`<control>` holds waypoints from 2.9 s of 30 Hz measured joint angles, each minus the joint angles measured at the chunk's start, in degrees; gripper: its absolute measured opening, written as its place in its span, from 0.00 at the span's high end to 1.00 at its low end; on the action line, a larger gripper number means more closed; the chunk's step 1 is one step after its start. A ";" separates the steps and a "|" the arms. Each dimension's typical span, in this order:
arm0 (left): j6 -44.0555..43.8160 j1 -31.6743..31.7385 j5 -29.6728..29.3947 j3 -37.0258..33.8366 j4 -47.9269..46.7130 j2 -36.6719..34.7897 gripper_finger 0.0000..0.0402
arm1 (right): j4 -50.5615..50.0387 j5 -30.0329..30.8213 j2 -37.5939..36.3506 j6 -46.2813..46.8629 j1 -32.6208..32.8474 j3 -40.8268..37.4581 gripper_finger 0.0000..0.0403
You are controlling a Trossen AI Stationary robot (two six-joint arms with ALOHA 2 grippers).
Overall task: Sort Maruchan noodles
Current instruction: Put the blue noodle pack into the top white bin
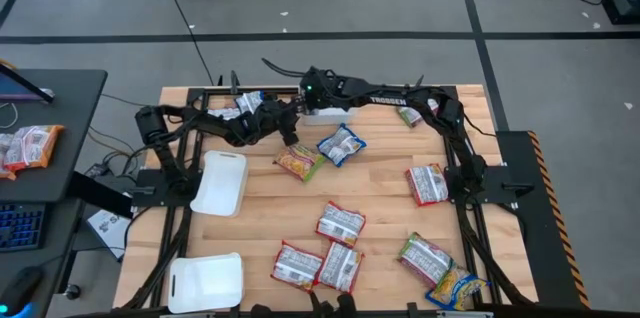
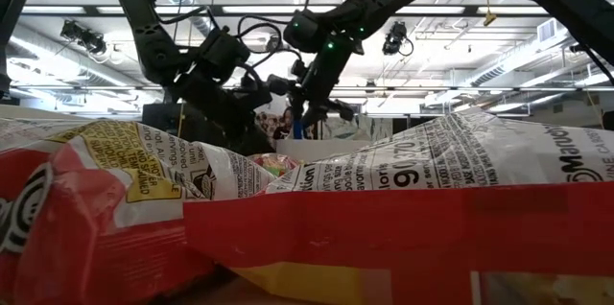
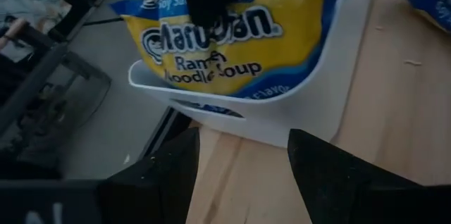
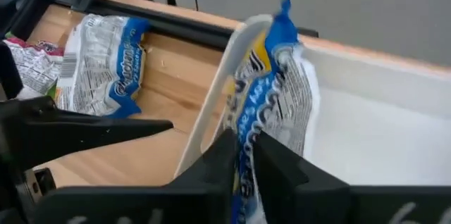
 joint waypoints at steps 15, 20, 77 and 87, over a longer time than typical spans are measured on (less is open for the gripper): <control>-15.70 -3.26 -1.06 0.13 -26.22 -17.30 0.45 | 1.23 10.26 -7.04 -14.30 4.82 0.07 0.57; -20.51 -10.33 -7.75 -3.06 -27.93 -23.81 0.45 | -4.32 17.86 -11.01 -22.62 12.26 0.17 0.58; -32.29 -56.83 -16.78 -13.92 -32.46 -41.62 0.45 | -15.17 8.77 -11.06 -37.79 25.65 -25.10 0.98; -35.27 -57.01 -13.76 -13.88 -33.95 -41.62 0.45 | -30.87 -3.53 -11.23 -32.30 31.93 -4.27 0.98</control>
